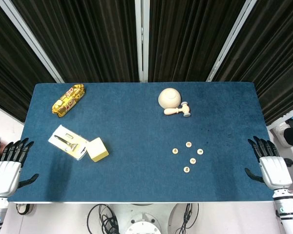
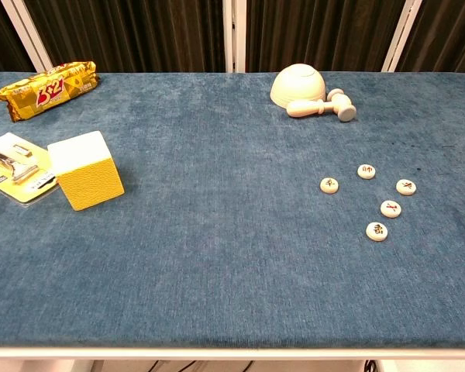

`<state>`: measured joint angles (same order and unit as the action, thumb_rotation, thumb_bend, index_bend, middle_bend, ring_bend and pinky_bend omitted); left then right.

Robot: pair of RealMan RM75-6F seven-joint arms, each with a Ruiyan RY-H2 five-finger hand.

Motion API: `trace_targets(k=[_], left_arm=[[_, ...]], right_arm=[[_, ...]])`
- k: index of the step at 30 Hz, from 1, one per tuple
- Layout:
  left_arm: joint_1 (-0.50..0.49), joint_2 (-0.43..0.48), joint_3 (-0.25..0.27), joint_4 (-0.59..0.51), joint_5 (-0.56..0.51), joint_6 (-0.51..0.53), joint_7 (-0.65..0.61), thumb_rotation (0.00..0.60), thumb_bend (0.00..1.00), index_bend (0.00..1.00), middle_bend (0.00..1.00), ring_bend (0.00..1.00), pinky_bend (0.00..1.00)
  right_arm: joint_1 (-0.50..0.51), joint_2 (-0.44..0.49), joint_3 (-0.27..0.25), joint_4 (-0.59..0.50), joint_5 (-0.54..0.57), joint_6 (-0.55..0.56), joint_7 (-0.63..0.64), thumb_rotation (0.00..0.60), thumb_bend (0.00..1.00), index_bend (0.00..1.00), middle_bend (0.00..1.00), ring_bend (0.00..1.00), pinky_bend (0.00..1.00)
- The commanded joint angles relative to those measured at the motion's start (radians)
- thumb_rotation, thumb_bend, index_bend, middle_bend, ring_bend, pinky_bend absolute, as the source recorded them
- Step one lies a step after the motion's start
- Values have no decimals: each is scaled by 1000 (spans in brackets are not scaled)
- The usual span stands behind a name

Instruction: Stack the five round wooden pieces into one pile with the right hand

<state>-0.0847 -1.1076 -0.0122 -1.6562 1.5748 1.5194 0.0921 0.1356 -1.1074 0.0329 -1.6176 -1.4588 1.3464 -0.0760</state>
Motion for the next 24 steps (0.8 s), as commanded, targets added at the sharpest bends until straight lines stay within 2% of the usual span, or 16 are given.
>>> trace_targets(k=[1,12,19,24], left_arm=[[0,0,0,-1,0,0,0,600,135,76,0,0,0],[1,0,2,-3,5,2,8,600,135,77,0,0,0],[2,3,-2,-4,3,8,0,600,135,76,0,0,0],[-3,2,-5,-3,-1,0,-3,600,136,77,0,0,0]], right_arm=[[-1,-1,-1,1,0,0,0,551,206,0,0,0,0],[21,-3,4,-9,-26,-8,-26,553,208,0,0,0,0],[117,-24,48,-45,-59,-76,-113,597,207,0,0,0,0],[210,-90,87,-47,-42,-162,-227,600,208,0,0,0,0]])
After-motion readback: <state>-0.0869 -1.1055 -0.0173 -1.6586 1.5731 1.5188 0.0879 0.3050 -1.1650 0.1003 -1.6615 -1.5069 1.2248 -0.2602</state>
